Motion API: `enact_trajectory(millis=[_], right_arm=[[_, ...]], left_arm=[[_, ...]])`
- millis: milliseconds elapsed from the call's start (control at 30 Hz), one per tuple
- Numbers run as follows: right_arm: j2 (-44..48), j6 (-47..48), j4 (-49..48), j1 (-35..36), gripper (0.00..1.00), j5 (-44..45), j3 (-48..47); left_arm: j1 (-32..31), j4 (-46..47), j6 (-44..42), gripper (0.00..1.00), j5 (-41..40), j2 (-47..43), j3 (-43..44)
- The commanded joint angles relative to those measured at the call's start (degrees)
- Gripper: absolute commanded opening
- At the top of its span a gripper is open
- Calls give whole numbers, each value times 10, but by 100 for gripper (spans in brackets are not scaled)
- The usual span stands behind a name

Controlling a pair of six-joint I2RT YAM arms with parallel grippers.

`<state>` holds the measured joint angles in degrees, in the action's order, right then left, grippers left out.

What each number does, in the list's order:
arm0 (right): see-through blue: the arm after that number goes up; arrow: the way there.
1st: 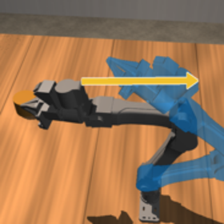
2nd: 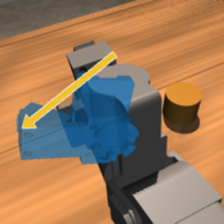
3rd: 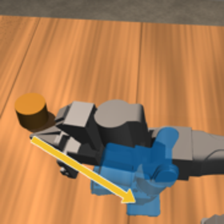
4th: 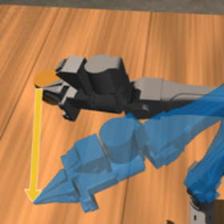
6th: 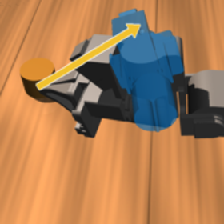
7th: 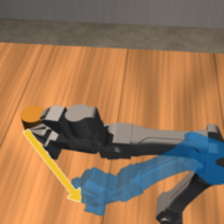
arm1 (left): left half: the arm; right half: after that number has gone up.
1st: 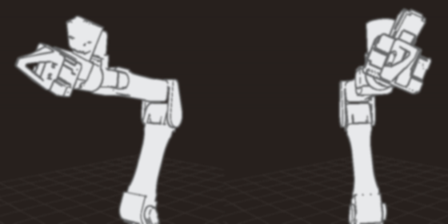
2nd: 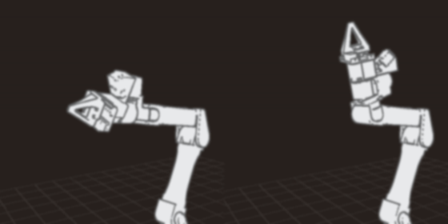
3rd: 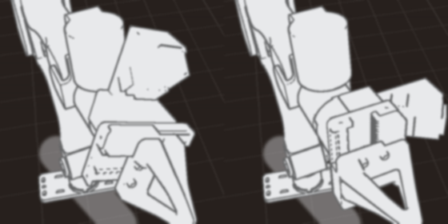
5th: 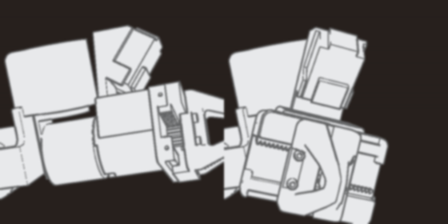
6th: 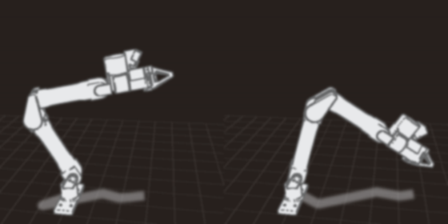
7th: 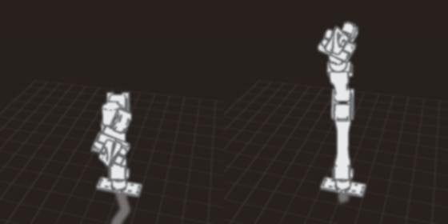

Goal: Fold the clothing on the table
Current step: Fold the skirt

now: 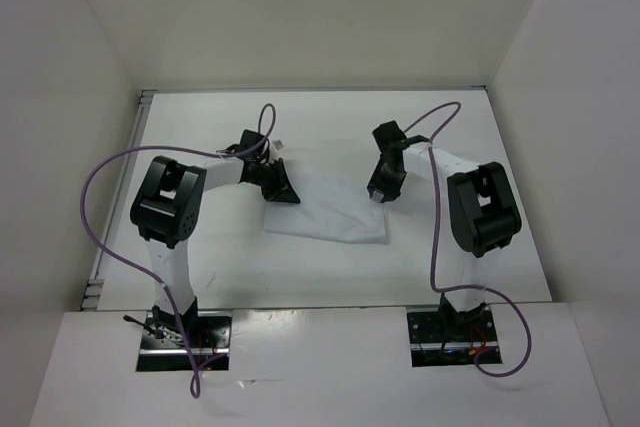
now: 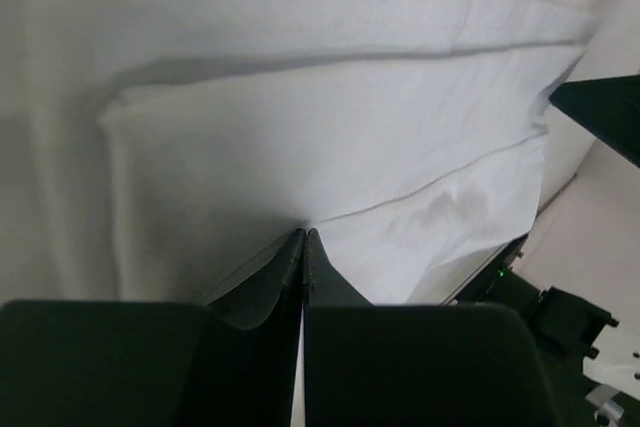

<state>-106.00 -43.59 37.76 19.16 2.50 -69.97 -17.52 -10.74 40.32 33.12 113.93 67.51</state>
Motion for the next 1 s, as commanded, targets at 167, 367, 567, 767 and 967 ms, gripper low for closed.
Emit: enact_trajectory(millis=[167, 367, 567, 767, 967], right_arm=[[123, 48, -23, -32, 62, 37, 14], [116, 48, -29, -32, 62, 0, 58], [84, 59, -57, -32, 62, -38, 82], [54, 59, -64, -32, 59, -62, 105], [42, 54, -89, -32, 36, -94, 135]], left_arm=[[6, -24, -23, 6, -18, -81, 22], [-8, -17, -3, 7, 6, -120, 28], [-8, -23, -3, 7, 6, -138, 34], [-8, -23, 2, 7, 13, -161, 28], [-15, -15, 14, 8, 49, -172, 23]])
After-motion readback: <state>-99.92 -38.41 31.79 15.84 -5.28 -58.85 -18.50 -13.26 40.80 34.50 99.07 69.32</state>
